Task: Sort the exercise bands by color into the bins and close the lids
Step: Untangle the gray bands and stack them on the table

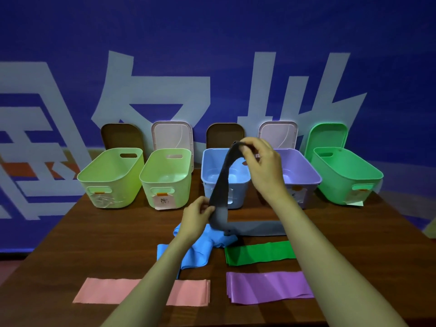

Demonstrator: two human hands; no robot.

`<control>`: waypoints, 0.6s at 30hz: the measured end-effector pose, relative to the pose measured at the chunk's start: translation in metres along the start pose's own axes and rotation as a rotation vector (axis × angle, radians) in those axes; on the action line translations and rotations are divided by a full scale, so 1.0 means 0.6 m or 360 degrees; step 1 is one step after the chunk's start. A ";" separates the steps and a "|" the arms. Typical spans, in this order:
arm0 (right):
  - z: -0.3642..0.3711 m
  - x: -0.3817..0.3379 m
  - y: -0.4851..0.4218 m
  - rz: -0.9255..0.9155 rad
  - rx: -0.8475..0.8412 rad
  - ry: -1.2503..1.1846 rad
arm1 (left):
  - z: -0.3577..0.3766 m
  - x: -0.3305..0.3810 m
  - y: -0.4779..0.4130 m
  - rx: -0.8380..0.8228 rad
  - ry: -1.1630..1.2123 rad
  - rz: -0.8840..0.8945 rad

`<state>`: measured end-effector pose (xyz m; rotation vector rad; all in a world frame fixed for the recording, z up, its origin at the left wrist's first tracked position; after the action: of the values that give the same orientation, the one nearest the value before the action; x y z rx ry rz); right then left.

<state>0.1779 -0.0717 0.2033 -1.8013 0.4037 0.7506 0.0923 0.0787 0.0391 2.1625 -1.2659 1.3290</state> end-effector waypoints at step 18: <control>-0.117 0.256 0.096 0.0772 -0.0015 0.0727 | 0.015 -0.043 0.012 -0.0043 -0.0129 -0.0287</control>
<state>0.2780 -0.1441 0.0744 -1.9006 1.1702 0.6557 0.0869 0.0825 0.0113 2.2714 -1.0804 1.1571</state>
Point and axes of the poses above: each hand's wrist, its own y-axis away from the middle knuckle, its own z-axis out of the palm, x = y × z, the point moved 7 cm from there along -y, towards the middle knuckle, and after that the axes turned 7 degrees about -y, right-handed, at the moved point
